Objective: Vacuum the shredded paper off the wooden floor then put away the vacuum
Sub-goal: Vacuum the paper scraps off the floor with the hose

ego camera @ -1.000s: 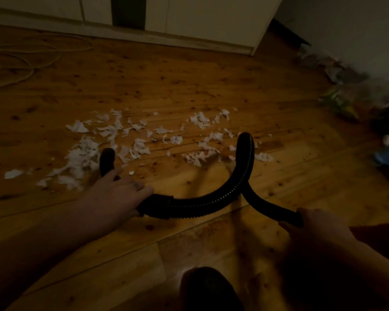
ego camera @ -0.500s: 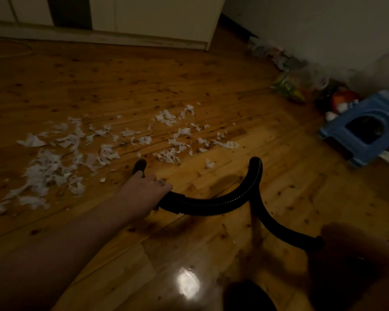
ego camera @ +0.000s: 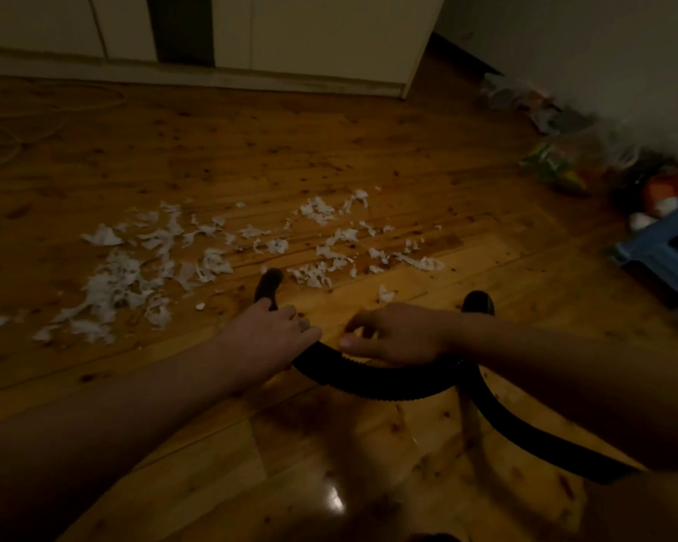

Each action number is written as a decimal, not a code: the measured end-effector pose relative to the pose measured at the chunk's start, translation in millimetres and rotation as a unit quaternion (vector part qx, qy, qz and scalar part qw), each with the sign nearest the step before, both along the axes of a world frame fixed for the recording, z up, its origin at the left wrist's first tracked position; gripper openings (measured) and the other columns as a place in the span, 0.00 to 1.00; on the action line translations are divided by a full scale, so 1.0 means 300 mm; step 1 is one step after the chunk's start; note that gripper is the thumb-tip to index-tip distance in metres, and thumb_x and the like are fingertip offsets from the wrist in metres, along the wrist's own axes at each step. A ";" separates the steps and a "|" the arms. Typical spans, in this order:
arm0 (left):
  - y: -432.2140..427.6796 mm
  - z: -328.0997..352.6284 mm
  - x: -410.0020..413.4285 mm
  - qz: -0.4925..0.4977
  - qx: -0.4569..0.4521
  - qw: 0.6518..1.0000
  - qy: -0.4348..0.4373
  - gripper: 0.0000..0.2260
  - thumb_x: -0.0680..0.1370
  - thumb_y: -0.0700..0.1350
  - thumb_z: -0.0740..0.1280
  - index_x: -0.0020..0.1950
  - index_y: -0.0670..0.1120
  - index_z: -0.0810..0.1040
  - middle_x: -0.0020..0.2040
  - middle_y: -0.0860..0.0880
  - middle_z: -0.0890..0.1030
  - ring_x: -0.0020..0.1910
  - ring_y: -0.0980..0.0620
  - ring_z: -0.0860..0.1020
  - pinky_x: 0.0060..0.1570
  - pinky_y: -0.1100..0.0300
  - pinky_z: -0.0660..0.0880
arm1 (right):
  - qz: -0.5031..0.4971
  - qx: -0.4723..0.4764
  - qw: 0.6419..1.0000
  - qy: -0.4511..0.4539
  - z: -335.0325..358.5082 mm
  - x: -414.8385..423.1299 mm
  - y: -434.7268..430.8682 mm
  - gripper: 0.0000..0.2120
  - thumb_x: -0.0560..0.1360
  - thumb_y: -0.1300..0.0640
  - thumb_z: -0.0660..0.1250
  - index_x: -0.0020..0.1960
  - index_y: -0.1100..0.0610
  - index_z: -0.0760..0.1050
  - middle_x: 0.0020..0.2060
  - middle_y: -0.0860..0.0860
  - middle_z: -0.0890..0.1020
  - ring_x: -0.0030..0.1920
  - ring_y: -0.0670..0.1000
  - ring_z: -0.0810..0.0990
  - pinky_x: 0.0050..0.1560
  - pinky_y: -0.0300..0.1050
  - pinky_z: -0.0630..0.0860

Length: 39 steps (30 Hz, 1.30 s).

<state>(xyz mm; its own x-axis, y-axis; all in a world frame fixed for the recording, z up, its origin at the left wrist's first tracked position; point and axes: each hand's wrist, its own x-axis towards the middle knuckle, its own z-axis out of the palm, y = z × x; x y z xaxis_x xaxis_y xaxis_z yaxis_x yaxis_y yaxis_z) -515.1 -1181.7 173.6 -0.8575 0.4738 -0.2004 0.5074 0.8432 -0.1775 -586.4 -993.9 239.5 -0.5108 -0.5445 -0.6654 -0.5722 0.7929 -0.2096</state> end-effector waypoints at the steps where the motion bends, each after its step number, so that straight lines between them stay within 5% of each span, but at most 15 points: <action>1: 0.022 0.004 -0.014 -0.006 -0.017 1.000 -0.001 0.16 0.80 0.43 0.62 0.68 0.47 0.66 0.67 0.47 0.70 0.63 0.46 0.69 0.58 0.50 0.69 | -0.016 -0.029 0.999 -0.020 -0.017 0.013 -0.010 0.39 0.75 0.29 0.48 0.76 0.54 0.61 0.66 0.54 0.76 0.58 0.53 0.78 0.61 0.50 0.73; 3: 0.072 0.015 -0.044 -0.019 -0.045 0.999 0.011 0.12 0.80 0.41 0.61 0.64 0.47 0.72 0.65 0.46 0.71 0.62 0.46 0.67 0.59 0.50 0.69 | -0.075 -0.088 0.992 -0.041 -0.051 0.014 -0.015 0.40 0.76 0.29 0.46 0.77 0.55 0.59 0.67 0.56 0.74 0.60 0.55 0.77 0.62 0.53 0.73; 6: 0.167 0.034 -0.081 -0.017 -0.033 0.999 0.017 0.08 0.80 0.39 0.60 0.56 0.46 0.76 0.55 0.46 0.77 0.54 0.48 0.72 0.54 0.53 0.67 | -0.177 -0.140 0.973 -0.053 -0.093 -0.019 0.002 0.39 0.77 0.29 0.45 0.66 0.60 0.71 0.59 0.59 0.78 0.56 0.57 0.78 0.60 0.55 0.75; 10: 0.284 0.036 -0.098 -0.068 0.018 0.993 0.095 0.09 0.68 0.40 0.75 0.47 0.47 0.81 0.40 0.48 0.82 0.42 0.47 0.80 0.43 0.53 0.74 | -0.310 -0.216 0.912 -0.156 -0.135 -0.085 0.041 0.33 0.79 0.34 0.52 0.61 0.62 0.76 0.53 0.57 0.81 0.51 0.56 0.81 0.56 0.52 0.77; 13: 0.371 -0.017 -0.113 -0.081 0.071 0.991 0.081 0.16 0.69 0.42 0.74 0.55 0.48 0.78 0.46 0.48 0.82 0.46 0.46 0.80 0.47 0.48 0.76 | -0.386 -0.242 0.861 -0.228 -0.153 -0.133 0.094 0.22 0.81 0.42 0.59 0.55 0.61 0.77 0.44 0.54 0.82 0.42 0.53 0.81 0.44 0.46 0.77; 16: 0.450 -0.035 -0.122 -0.108 0.078 0.987 0.092 0.16 0.71 0.43 0.73 0.56 0.46 0.74 0.49 0.47 0.81 0.45 0.47 0.79 0.41 0.51 0.75 | -0.399 -0.207 0.839 -0.306 -0.163 -0.165 0.151 0.19 0.80 0.44 0.63 0.47 0.61 0.76 0.41 0.54 0.82 0.40 0.52 0.81 0.40 0.45 0.78; 19: 0.488 -0.040 -0.121 -0.131 0.115 0.979 0.109 0.12 0.73 0.43 0.69 0.56 0.44 0.76 0.46 0.47 0.81 0.40 0.50 0.79 0.37 0.55 0.76 | -0.385 -0.173 0.846 -0.325 -0.194 -0.189 0.208 0.18 0.80 0.46 0.64 0.48 0.62 0.77 0.40 0.54 0.82 0.39 0.52 0.81 0.42 0.46 0.78; 22: 0.501 -0.062 -0.111 -0.138 0.108 0.981 0.087 0.16 0.79 0.41 0.55 0.67 0.41 0.68 0.57 0.44 0.79 0.54 0.47 0.79 0.53 0.49 0.77 | -0.375 -0.163 0.860 -0.304 -0.221 -0.194 0.245 0.20 0.79 0.47 0.66 0.57 0.65 0.77 0.38 0.53 0.82 0.36 0.51 0.81 0.38 0.45 0.78; 26: 0.508 -0.077 -0.134 -0.159 0.154 0.971 0.087 0.20 0.76 0.42 0.68 0.66 0.43 0.70 0.58 0.48 0.79 0.56 0.51 0.77 0.60 0.54 0.74 | -0.358 -0.146 0.878 -0.283 -0.232 -0.201 0.290 0.15 0.80 0.48 0.63 0.50 0.60 0.78 0.37 0.53 0.81 0.35 0.51 0.80 0.35 0.42 0.77; 30: 0.513 -0.014 -0.149 -0.145 0.217 0.960 0.097 0.07 0.77 0.45 0.66 0.55 0.47 0.74 0.49 0.49 0.78 0.46 0.53 0.75 0.45 0.60 0.74 | -0.319 -0.191 0.892 -0.257 -0.233 -0.209 0.356 0.17 0.80 0.49 0.61 0.55 0.63 0.78 0.41 0.56 0.81 0.34 0.52 0.79 0.33 0.43 0.77; 34: 0.442 -0.014 -0.207 0.085 0.067 0.994 -0.021 0.26 0.81 0.54 0.60 0.74 0.47 0.55 0.59 0.47 0.74 0.47 0.50 0.75 0.40 0.56 0.73 | -0.255 -0.198 0.917 -0.232 -0.241 -0.178 0.385 0.16 0.77 0.53 0.68 0.59 0.64 0.75 0.43 0.58 0.78 0.39 0.55 0.78 0.36 0.47 0.77; 36: 0.420 -0.050 -0.226 0.063 -0.017 0.998 -0.019 0.29 0.82 0.53 0.59 0.78 0.47 0.48 0.52 0.45 0.78 0.37 0.49 0.74 0.32 0.55 0.68 | -0.201 -0.195 0.940 -0.195 -0.233 -0.151 0.364 0.16 0.76 0.59 0.67 0.60 0.66 0.73 0.43 0.59 0.78 0.39 0.55 0.77 0.37 0.46 0.75; 39: 0.430 -0.094 -0.239 0.015 -0.046 0.999 -0.021 0.19 0.84 0.45 0.56 0.73 0.45 0.56 0.46 0.44 0.78 0.36 0.46 0.76 0.31 0.54 0.68 | -0.084 -0.145 0.985 -0.041 -0.217 -0.112 0.348 0.13 0.78 0.53 0.65 0.58 0.60 0.74 0.45 0.56 0.79 0.39 0.54 0.76 0.36 0.42 0.70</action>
